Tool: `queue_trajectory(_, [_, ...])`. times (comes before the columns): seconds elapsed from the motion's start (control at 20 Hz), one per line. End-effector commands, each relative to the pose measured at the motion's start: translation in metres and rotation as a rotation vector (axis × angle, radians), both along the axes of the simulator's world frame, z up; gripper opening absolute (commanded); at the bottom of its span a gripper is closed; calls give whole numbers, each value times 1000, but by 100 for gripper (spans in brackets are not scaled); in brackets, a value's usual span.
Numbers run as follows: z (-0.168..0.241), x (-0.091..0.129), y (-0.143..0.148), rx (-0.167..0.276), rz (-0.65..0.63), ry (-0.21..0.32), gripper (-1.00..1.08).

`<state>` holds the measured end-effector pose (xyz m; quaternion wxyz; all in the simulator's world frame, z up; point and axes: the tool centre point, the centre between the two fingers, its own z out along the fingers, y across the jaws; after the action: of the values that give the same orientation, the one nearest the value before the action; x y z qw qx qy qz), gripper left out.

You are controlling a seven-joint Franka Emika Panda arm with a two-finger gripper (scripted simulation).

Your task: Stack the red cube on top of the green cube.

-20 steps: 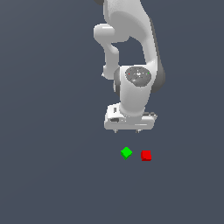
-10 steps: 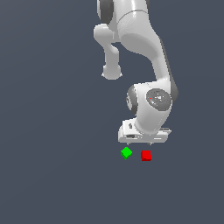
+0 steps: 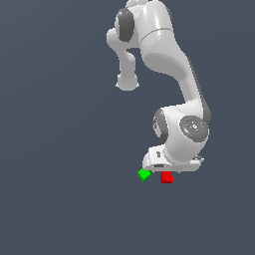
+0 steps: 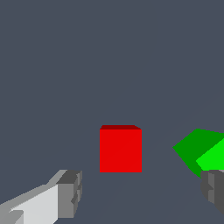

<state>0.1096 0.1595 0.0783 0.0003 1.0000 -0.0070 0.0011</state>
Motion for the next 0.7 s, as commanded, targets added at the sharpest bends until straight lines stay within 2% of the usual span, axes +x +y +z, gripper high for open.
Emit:
queue_trajectory(0.0, [-3, 4, 4, 0, -1, 0, 100])
queue_trajectory(0.65, [-12, 8, 10, 0, -1, 2, 100])
